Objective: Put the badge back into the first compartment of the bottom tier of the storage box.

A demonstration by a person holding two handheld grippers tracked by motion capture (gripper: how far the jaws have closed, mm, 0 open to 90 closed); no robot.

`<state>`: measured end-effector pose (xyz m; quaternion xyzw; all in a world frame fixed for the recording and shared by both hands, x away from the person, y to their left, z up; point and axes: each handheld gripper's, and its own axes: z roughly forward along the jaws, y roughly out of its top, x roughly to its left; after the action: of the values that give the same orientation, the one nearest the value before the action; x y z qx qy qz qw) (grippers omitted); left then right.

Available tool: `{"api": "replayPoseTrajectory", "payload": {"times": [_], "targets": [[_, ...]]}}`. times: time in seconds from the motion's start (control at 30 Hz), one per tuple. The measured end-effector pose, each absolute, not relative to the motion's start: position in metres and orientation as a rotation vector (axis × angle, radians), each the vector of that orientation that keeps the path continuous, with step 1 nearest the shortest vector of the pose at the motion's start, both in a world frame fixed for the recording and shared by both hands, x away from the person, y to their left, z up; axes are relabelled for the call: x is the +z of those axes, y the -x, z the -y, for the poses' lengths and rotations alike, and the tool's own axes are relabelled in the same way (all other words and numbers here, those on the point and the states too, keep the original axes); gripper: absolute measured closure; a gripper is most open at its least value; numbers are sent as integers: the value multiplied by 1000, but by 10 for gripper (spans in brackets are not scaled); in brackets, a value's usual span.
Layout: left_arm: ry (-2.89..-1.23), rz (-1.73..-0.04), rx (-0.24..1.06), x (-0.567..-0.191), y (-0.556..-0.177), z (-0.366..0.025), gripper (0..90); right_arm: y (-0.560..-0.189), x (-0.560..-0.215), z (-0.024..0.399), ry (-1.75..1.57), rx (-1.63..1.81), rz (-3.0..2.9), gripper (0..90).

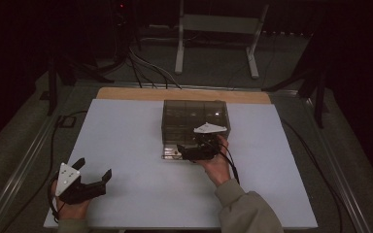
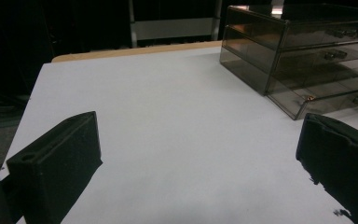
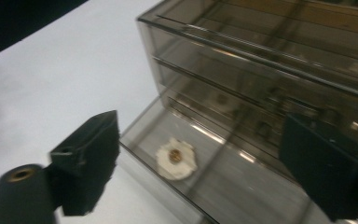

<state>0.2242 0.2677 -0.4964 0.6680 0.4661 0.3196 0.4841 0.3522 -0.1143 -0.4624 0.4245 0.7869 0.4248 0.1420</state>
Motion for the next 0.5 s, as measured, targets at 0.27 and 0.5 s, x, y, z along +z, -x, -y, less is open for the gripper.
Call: {"api": "replayPoseTrajectory", "payload": {"times": [0.27, 0.5], "targets": [[-1629, -1136, 777, -497, -224, -267, 7, -348, -461, 135, -1247, 1199, -2244, 14], [-1630, -1140, 775, -497, -224, -267, 7, -343, -458, 153, -1253, 1194, -2212, 0]]}}
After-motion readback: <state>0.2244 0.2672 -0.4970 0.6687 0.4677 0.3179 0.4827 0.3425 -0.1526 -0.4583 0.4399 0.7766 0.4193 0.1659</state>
